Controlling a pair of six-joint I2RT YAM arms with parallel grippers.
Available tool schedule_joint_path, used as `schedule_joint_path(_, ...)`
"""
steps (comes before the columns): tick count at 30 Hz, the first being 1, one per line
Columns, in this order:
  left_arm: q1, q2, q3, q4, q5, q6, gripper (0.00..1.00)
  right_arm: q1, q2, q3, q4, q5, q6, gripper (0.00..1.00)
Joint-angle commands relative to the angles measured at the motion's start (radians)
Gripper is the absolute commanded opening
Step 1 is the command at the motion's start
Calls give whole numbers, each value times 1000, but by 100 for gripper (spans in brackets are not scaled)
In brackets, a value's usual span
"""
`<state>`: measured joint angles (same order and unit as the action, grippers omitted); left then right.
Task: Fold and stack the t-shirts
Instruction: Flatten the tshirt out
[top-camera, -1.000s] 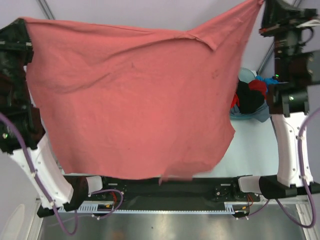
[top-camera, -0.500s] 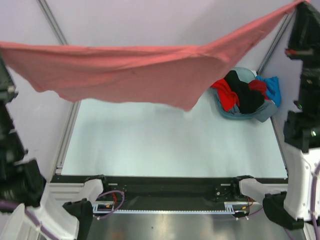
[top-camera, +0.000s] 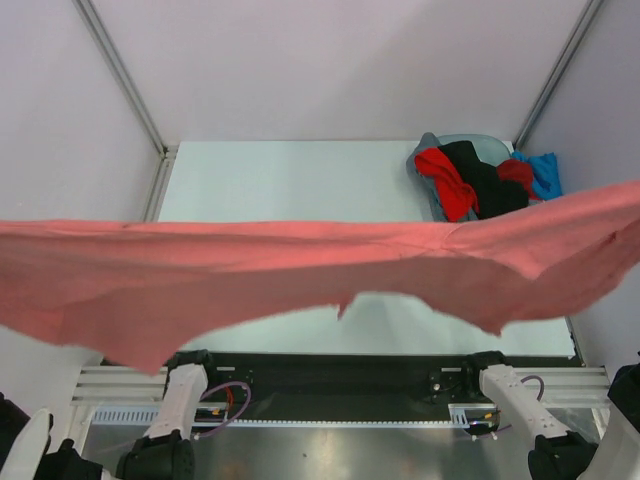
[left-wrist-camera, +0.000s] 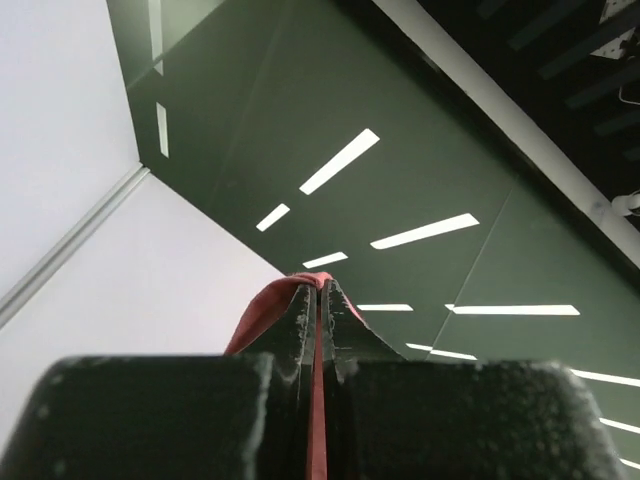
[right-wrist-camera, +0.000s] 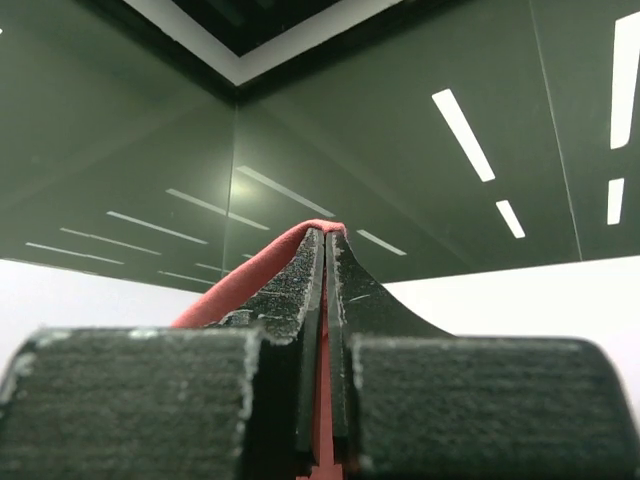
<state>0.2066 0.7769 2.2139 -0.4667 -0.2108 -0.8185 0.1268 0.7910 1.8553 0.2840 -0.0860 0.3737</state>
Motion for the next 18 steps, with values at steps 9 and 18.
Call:
schedule_joint_path(9,-6,-82,-749,210,-68,24,0,-4,140,-226,21,-3,34,0)
schedule_joint_path(18,-6,-4,-1412,611,-90,-7,0,88,468,-616,398,12,6,0)
